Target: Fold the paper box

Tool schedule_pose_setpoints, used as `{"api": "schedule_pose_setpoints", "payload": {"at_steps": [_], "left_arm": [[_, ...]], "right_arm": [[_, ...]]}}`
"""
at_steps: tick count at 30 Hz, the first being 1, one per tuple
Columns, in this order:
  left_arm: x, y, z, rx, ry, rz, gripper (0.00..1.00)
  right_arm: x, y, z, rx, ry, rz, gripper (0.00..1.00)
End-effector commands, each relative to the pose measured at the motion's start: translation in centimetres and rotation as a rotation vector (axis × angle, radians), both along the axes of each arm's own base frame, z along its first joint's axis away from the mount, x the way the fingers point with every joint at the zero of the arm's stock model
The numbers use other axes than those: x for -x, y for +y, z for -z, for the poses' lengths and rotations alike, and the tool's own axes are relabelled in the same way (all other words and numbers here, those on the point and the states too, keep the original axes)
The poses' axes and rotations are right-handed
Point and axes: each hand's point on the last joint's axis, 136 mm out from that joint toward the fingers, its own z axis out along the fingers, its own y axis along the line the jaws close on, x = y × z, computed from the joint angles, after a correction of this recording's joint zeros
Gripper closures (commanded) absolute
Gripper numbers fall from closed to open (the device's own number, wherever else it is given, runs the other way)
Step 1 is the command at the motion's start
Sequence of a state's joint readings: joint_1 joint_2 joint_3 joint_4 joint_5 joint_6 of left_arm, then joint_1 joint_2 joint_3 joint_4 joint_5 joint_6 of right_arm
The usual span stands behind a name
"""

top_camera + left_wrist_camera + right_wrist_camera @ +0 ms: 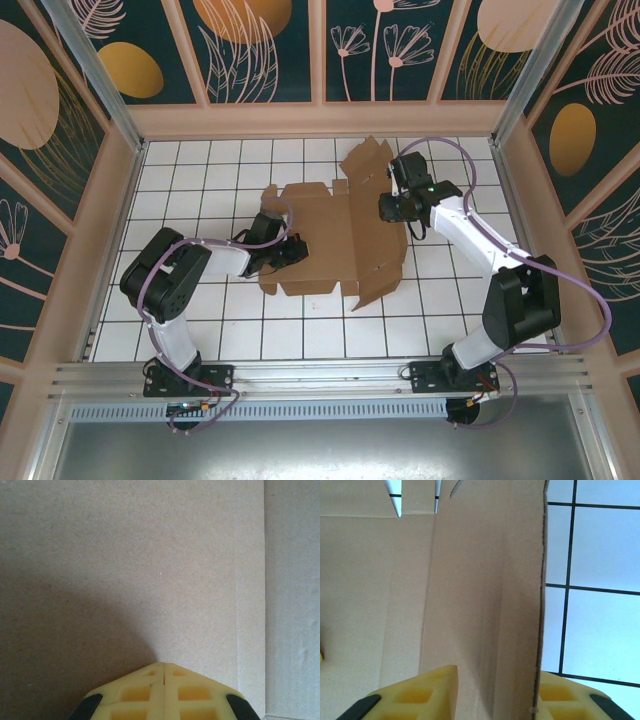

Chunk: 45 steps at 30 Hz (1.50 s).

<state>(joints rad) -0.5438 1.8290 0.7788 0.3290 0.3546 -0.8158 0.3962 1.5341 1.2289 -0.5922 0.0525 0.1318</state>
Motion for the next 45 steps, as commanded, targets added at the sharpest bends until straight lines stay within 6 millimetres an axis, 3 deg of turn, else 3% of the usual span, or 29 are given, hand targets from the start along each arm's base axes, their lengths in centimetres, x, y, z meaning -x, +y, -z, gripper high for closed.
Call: {"api": "schedule_pose_setpoints", "payload": {"at_steps": [1, 17, 20, 23, 25, 29, 36, 42, 45], "left_arm": [[2.7, 2.3, 4.9, -0.149, 0.133, -0.011, 0.98], [2.8, 2.3, 5.4, -0.151, 0.15, -0.012, 0.98], [2.8, 2.3, 5.4, -0.151, 0.152, -0.012, 0.99], [2.8, 2.4, 5.5, -0.152, 0.153, -0.012, 0.99], [2.8, 2.4, 5.5, -0.152, 0.152, -0.013, 0.98], [2.8, 2.3, 5.6, -0.153, 0.155, -0.011, 0.99], [2.9, 2.3, 5.6, -0.155, 0.156, -0.01, 0.99], [2.7, 2.2, 5.2, -0.146, 0.15, -0.014, 0.98], [2.8, 1.5, 3.7, -0.081, 0.142, -0.015, 0.97]], "right_arm": [[0.2, -0.2, -1.4, -0.007, -0.026, 0.0, 0.65], [0.3, -0.4, -3.7, -0.101, -0.061, 0.004, 0.6], [0.3, -0.4, -3.6, -0.107, -0.058, 0.006, 0.71], [0.3, -0.9, -3.3, -0.084, -0.059, 0.021, 0.97], [0.2, -1.3, -2.9, -0.049, -0.055, 0.031, 1.0], [-0.1, -2.7, -1.8, 0.123, -0.06, 0.062, 1.0], [-1.3, -4.5, -1.1, 0.678, -0.151, 0.115, 1.0], [-2.8, -2.3, -2.7, 0.886, -0.244, 0.064, 1.0], [-3.4, -0.6, -2.6, 0.968, -0.293, -0.023, 1.0]]}}
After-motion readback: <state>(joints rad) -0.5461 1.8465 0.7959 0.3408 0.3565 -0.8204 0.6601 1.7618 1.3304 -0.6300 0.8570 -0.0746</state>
